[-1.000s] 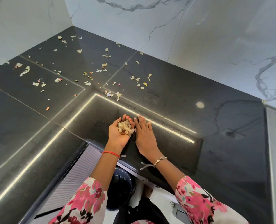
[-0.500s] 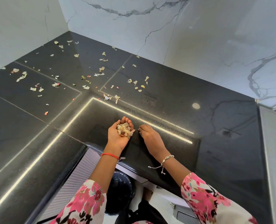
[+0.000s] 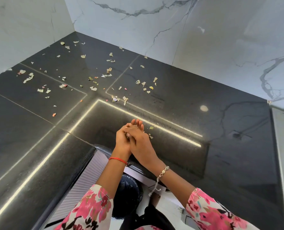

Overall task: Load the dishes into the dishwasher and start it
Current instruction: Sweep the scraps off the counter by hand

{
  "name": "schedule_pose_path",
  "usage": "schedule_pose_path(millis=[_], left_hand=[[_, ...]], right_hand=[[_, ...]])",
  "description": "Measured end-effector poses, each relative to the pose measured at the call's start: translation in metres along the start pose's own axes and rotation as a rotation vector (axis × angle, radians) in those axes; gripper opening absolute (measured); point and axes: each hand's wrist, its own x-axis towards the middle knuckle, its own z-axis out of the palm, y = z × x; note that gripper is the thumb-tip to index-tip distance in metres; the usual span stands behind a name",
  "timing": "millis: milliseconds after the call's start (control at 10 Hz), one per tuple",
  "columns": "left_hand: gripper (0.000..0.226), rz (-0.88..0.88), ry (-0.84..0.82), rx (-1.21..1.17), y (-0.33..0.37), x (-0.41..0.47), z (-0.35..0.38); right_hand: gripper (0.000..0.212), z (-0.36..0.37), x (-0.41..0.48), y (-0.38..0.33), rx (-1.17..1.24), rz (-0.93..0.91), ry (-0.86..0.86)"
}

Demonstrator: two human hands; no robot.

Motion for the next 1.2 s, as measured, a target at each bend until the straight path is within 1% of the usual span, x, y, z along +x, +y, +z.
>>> schedule_pose_path(millis=[100, 200, 300, 400, 500, 600, 700, 800, 900, 1000, 1100, 1200], left_hand=[[0.04, 0.011, 0.025, -0.012, 0.003, -0.003, 0.0], [0.038, -0.009, 0.037, -0.058, 0.008, -0.001, -0.004], [0.035, 0.006, 0.034, -0.102, 0.011, -0.001, -0.006], [0.04, 0.02, 0.036, -0.132, 0.015, -0.005, -0.008], [0.045, 0.021, 0.036, -0.122, 0.019, -0.01, -0.013], [0.044, 0.034, 0.043, -0.11, 0.022, -0.014, -0.016], [0.048, 0.033, 0.041, -0.099, 0.023, -0.015, -0.018], [0.05, 0.031, 0.029, -0.101, 0.024, -0.017, -0.019], [0.048, 0.04, 0.024, -0.106, 0.024, -0.02, -0.021], [0.042, 0.034, 0.03, -0.13, 0.024, -0.023, -0.023], [0.043, 0.029, 0.035, -0.131, 0.024, -0.024, -0.025], [0.044, 0.021, 0.034, -0.121, 0.022, -0.026, -0.026]], right_hand=[[0.037, -0.021, 0.012, -0.001, -0.549, -0.131, -0.456], [0.029, -0.019, 0.009, -0.026, -0.444, -0.138, -0.414], [0.026, -0.028, 0.021, -0.034, -0.402, -0.245, -0.184], [0.029, -0.054, 0.045, -0.013, -0.683, -0.173, -0.167], [0.045, -0.066, 0.052, 0.021, -1.035, -0.038, -0.354], [0.059, -0.052, 0.043, 0.037, -1.241, -0.149, -0.443], [0.053, -0.037, 0.032, 0.04, -1.312, -0.241, -0.594], [0.048, -0.039, 0.025, 0.041, -1.358, -0.303, -0.662], [0.047, -0.057, 0.021, 0.039, -1.388, -0.411, -0.721], [0.059, -0.075, 0.012, 0.03, -1.392, -0.455, -0.78], [0.064, -0.083, 0.005, 0.021, -1.368, -0.493, -0.741], [0.054, -0.082, 0.004, 0.022, -1.42, -0.592, -0.639]])
